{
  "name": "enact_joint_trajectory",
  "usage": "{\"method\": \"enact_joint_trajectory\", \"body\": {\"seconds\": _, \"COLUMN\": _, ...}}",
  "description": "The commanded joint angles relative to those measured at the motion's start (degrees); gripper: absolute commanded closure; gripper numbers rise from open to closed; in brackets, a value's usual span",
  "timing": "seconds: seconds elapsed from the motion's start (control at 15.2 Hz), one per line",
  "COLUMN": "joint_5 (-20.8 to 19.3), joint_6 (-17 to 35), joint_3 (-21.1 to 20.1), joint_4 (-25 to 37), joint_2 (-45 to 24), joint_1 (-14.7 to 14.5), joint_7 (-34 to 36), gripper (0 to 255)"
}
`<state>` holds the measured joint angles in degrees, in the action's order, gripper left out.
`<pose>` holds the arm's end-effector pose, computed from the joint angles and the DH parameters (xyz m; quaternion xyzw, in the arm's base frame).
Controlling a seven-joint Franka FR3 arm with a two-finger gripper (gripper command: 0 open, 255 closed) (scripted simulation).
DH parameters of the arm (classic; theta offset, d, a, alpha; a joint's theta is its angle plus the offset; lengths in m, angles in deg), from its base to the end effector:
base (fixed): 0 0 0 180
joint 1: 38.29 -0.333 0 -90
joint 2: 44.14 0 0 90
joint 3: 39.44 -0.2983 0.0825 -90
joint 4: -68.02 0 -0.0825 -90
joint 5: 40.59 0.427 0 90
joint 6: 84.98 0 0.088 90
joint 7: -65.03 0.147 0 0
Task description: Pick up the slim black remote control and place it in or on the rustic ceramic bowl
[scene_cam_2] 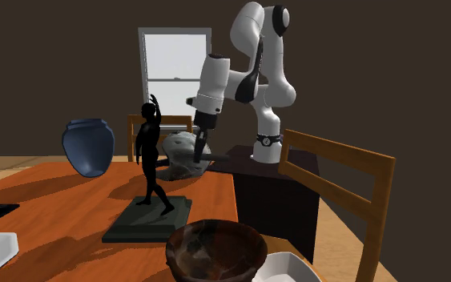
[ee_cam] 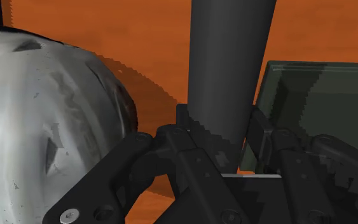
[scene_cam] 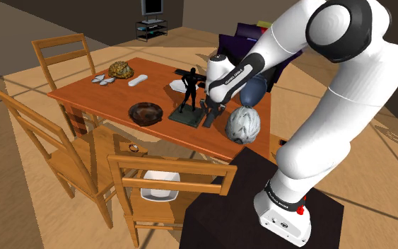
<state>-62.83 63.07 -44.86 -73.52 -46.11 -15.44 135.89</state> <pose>0.4888 -0.1542 0.1947 0.8147 -0.5686 0.0831 0.0779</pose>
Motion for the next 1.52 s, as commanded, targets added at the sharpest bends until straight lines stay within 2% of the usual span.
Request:
{"method": "enact_joint_trajectory", "body": {"seconds": 0.0, "joint_5": 1.2, "joint_6": -1.6, "joint_3": -0.2, "joint_4": 0.2, "joint_2": 1.5, "joint_1": 0.0, "joint_7": -1.2, "gripper": 255}}
{"method": "enact_joint_trajectory", "body": {"seconds": 0.46, "joint_5": 4.3, "joint_6": -6.7, "joint_3": -0.3, "joint_4": 1.4, "joint_2": 5.7, "joint_1": -0.4, "joint_7": -4.1, "gripper": 255}}
{"method": "enact_joint_trajectory", "body": {"seconds": 0.99, "joint_5": 2.4, "joint_6": -12.3, "joint_3": -4.1, "joint_4": 17.9, "joint_2": -7.3, "joint_1": -4.7, "joint_7": 4.1, "gripper": 255}}
{"method": "enact_joint_trajectory", "body": {"seconds": 1.45, "joint_5": 0.7, "joint_6": -19.3, "joint_3": -5.5, "joint_4": 35.8, "joint_2": -19.9, "joint_1": -9.4, "joint_7": 8.9, "gripper": 255}}
